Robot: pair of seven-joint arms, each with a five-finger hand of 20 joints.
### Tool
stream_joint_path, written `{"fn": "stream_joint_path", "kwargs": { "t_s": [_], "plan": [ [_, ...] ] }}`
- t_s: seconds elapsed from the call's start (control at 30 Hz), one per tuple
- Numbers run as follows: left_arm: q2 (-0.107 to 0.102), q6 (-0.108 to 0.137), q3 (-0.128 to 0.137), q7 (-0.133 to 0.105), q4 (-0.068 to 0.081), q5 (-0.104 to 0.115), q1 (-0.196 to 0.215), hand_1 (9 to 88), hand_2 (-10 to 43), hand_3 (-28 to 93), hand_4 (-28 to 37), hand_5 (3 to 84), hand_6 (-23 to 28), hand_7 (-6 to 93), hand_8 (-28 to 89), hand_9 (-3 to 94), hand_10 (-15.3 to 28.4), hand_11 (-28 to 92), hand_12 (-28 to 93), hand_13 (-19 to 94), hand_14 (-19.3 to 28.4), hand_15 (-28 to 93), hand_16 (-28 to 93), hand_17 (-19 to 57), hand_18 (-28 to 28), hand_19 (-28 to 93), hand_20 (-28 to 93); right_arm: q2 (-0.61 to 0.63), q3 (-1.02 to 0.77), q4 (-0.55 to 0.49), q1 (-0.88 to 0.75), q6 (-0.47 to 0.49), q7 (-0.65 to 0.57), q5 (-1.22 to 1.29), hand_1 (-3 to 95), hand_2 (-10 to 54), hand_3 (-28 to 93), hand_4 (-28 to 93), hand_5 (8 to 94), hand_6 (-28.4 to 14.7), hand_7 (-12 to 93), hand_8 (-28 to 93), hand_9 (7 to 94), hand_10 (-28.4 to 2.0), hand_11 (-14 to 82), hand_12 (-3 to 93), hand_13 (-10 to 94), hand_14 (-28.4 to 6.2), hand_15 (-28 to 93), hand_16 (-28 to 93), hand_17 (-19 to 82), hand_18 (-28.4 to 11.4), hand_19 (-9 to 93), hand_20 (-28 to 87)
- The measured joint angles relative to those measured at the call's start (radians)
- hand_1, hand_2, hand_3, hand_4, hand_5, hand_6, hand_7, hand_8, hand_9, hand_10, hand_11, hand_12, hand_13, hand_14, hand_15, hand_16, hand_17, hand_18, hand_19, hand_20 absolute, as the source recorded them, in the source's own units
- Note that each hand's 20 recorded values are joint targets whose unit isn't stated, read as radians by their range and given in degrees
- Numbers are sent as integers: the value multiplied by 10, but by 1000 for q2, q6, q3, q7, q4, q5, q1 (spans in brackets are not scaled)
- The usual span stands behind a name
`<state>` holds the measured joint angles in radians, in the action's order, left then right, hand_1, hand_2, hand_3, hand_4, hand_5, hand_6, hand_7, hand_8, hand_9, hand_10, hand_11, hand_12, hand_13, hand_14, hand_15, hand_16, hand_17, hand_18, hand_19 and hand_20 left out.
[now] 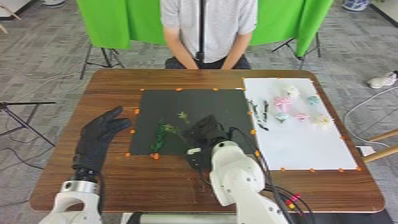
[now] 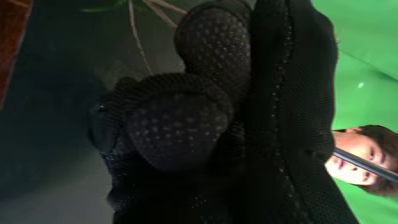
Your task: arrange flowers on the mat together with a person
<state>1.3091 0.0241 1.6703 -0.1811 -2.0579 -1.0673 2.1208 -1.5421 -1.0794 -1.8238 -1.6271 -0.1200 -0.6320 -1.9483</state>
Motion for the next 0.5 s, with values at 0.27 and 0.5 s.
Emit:
{"fn": "stream_joint_path", "kwargs": {
  "t_s": [0.27, 0.5],
  "plan": [
    [0, 0, 0, 2, 0, -1, 0, 220, -22, 671, -207, 500, 32, 120, -49, 510, 157, 226, 169, 379, 189, 272, 40, 47, 146, 120, 207, -4, -1, 16, 1, -5, 39, -37, 828, -95, -283, 429, 850, -5, 273, 136, 937, -92, 329, 201, 937, 15, 584, 166, 607, -155, 917, 270],
    [0, -1, 0, 4, 0, -2, 0, 220, -21, 669, -207, 499, 31, 121, -49, 511, 156, 226, 169, 380, 189, 273, 40, 47, 146, 121, 207, -5, -1, 30, -2, -10, 81, -110, 816, -95, -283, 416, 846, -6, 276, 135, 937, -95, 334, 185, 937, 13, 582, 170, 606, -157, 917, 272]
  ]
}}
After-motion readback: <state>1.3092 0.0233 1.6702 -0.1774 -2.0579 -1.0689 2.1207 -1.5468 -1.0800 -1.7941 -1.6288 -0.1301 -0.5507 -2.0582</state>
